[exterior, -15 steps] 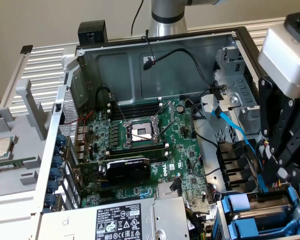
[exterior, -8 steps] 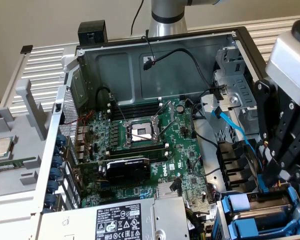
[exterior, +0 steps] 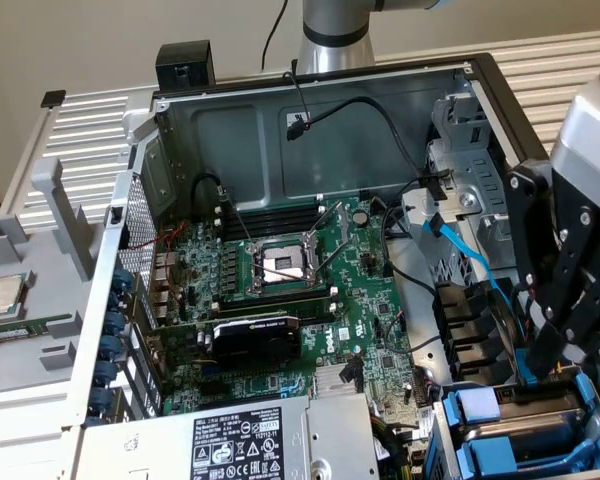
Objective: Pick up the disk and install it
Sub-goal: 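Insert the second disk wire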
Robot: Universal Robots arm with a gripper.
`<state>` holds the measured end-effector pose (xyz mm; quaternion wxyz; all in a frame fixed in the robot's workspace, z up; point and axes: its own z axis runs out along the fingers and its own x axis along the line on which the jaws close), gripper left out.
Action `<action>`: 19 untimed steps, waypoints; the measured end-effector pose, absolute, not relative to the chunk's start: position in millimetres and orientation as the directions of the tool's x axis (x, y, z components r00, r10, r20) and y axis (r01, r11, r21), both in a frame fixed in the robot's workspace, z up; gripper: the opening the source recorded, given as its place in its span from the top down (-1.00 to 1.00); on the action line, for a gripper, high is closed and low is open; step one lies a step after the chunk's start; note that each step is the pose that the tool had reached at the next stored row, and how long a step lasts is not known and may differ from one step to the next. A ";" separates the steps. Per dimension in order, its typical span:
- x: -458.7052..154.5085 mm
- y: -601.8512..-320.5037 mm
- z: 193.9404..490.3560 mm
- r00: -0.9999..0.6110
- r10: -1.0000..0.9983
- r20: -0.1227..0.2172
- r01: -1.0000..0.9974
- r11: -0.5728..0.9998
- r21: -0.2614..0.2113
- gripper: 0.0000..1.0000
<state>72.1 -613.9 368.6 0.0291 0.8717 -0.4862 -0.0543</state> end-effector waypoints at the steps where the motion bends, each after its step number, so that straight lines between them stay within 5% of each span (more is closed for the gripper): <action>1: 72.1 -613.8 368.5 0.537 -0.841 -0.067 -0.835 -0.541 0.103 0.79; 19: 72.2 -610.2 368.6 0.662 -0.746 -0.076 -0.741 -0.666 0.085 0.79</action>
